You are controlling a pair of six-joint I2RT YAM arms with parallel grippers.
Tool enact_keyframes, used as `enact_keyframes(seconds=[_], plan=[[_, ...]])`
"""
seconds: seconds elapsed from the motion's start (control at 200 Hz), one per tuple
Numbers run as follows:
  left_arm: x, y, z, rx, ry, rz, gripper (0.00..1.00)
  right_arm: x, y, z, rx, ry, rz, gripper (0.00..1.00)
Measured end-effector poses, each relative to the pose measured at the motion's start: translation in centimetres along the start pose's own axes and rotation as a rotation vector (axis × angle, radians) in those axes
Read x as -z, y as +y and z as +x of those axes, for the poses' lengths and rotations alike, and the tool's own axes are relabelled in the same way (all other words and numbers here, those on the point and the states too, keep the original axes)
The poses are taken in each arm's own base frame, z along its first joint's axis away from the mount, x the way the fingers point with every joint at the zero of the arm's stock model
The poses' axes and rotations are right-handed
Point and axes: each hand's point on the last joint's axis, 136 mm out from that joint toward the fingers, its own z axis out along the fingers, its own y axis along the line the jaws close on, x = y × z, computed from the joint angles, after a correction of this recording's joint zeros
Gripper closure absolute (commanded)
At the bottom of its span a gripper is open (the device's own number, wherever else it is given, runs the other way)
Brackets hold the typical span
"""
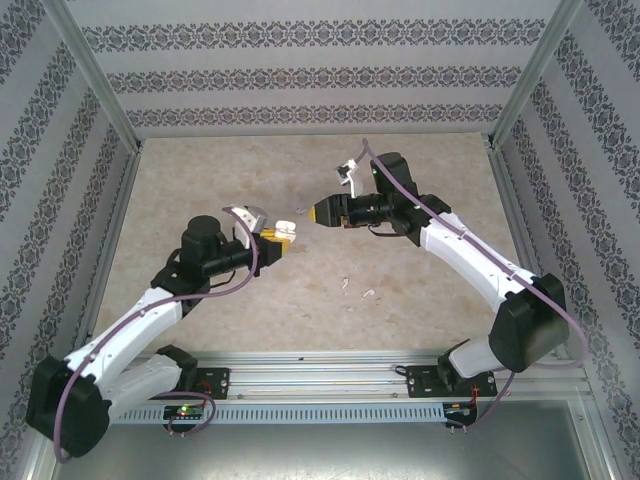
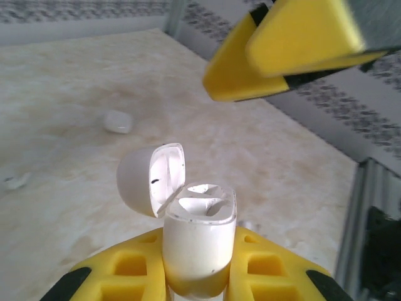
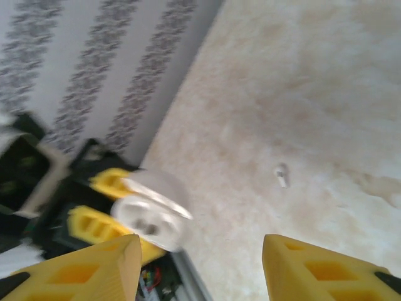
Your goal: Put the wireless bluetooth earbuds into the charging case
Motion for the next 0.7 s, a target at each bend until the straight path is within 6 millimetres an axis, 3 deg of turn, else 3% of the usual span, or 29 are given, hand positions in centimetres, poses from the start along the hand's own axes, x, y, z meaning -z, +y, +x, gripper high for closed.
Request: enact_keyframes(seconds=[0.135, 0.25, 0.405, 0.545, 0.699], plan=[[2.4, 1.6, -0.7, -0.029, -0.054, -0.159, 1.00, -3.4, -3.0, 1.1, -0.060, 0.082, 0.171, 0.51], [4.6, 3.0, 0.7, -0.024, -0.076, -0.284, 1.00, -7.9, -4.7, 3.0, -0.048, 0.189, 0.281, 0.54], [7.1, 4.0, 1.7, -0.020, -0.084, -0.396, 1.00, -13.2, -5.5, 6.0, -0.011, 0.326, 0.339, 0.58], [8.6, 4.5, 1.7, -0.023, -0.103, -0.464, 1.00, -17.1, -5.7, 6.2, 0.061, 0.378, 0.385, 0.59], [9.6, 4.8, 1.9, -0.030, -0.104, -0.509, 1.00, -20.0, -5.5, 6.2, 0.153, 0.403, 0.431, 0.57]])
